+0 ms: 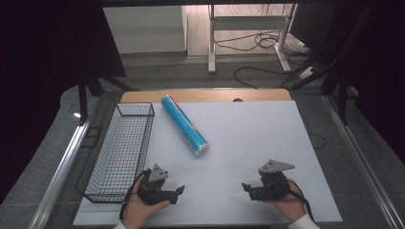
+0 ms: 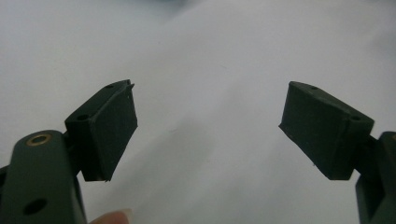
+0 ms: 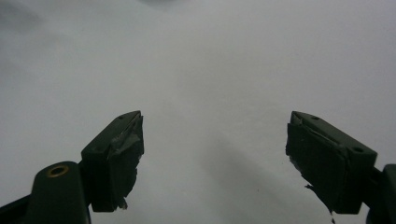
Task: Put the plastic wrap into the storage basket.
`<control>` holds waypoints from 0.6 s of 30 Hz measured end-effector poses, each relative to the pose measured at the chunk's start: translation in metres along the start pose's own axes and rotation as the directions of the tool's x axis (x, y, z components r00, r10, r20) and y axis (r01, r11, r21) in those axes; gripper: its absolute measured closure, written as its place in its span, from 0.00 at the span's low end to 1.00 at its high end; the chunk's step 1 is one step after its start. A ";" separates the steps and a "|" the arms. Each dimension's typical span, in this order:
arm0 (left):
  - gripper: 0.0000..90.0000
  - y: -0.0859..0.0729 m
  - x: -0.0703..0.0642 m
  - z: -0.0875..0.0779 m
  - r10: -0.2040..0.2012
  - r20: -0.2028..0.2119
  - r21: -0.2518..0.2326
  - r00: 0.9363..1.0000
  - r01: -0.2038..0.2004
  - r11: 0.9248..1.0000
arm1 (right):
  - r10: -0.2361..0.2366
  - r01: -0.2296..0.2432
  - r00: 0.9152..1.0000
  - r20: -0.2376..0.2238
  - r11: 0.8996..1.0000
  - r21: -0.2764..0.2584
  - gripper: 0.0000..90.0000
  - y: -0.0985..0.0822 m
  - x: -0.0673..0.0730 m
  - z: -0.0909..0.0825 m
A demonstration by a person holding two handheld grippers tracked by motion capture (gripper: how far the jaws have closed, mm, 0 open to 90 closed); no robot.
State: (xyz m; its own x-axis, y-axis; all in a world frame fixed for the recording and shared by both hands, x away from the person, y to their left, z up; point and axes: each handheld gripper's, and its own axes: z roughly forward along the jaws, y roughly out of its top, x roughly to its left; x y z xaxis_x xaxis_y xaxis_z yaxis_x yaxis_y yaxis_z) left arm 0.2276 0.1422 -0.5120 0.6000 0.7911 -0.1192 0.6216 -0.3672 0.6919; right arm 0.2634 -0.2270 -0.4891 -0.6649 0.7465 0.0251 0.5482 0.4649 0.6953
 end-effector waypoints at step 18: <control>0.20 -0.001 -0.001 0.000 0.004 -0.002 0.006 1.000 -0.004 1.000 | 0.003 -0.003 1.000 -0.013 1.000 -0.002 0.23 0.003 0.002 -0.001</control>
State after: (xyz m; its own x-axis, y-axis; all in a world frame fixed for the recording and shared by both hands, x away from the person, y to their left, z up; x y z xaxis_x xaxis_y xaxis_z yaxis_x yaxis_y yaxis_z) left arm 0.2264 0.1412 -0.5125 0.6018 0.7904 -0.1147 0.6218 -0.3736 0.6883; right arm 0.2633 -0.2247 -0.4860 -0.6698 0.7416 0.0369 0.5493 0.4615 0.6966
